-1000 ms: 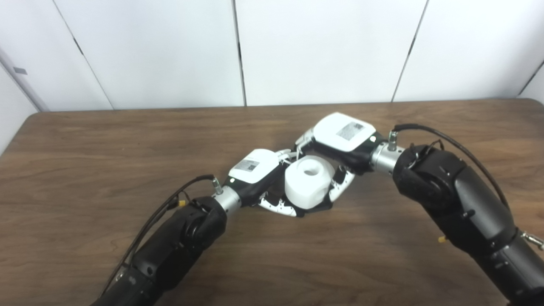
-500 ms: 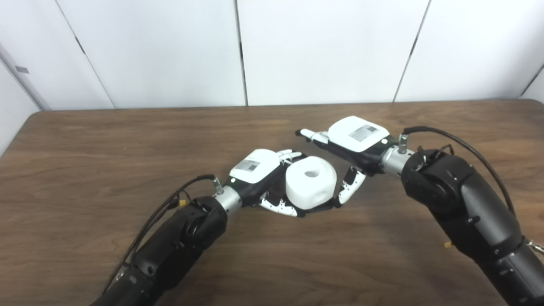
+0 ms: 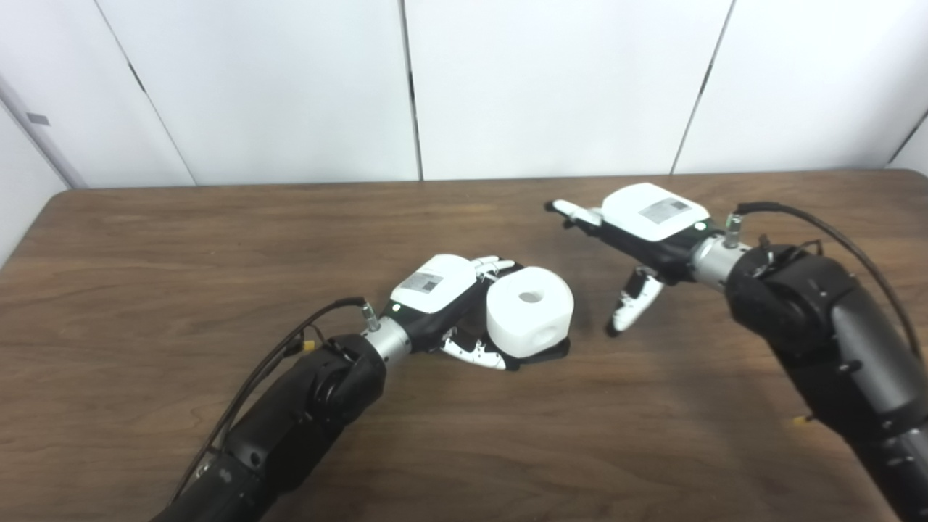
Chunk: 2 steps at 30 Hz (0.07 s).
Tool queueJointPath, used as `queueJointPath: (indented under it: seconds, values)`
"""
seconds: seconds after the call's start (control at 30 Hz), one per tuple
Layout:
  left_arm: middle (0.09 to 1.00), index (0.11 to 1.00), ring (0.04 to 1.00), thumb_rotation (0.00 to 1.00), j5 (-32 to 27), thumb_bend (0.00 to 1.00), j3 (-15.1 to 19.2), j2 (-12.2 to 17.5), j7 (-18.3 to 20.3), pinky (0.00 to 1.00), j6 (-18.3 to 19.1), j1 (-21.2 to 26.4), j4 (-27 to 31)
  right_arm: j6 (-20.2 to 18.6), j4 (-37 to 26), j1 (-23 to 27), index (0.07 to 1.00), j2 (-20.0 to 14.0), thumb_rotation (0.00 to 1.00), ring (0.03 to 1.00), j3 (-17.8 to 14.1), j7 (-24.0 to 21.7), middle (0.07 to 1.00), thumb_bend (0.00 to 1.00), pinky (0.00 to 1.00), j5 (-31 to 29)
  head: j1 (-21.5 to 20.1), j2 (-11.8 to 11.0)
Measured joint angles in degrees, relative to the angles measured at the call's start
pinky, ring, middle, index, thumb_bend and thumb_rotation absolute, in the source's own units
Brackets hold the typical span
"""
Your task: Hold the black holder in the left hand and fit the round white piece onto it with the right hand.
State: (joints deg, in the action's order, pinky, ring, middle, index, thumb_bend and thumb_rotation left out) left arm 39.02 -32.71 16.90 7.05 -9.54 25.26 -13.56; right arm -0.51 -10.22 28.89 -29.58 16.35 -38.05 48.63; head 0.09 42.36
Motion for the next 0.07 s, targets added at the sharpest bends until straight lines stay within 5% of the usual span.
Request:
queueJointPath:
  seconds: [0.07]
  values:
    - [0.910,0.487,0.928,0.07,0.00,0.52,0.09,-0.02,0.00,0.80,-0.04,0.00,-0.06,-0.07,0.06,-0.49,0.863,-0.64,0.11,0.730,-2.10,0.76,0.810,0.85,0.56,-0.93,-0.17,-0.44]
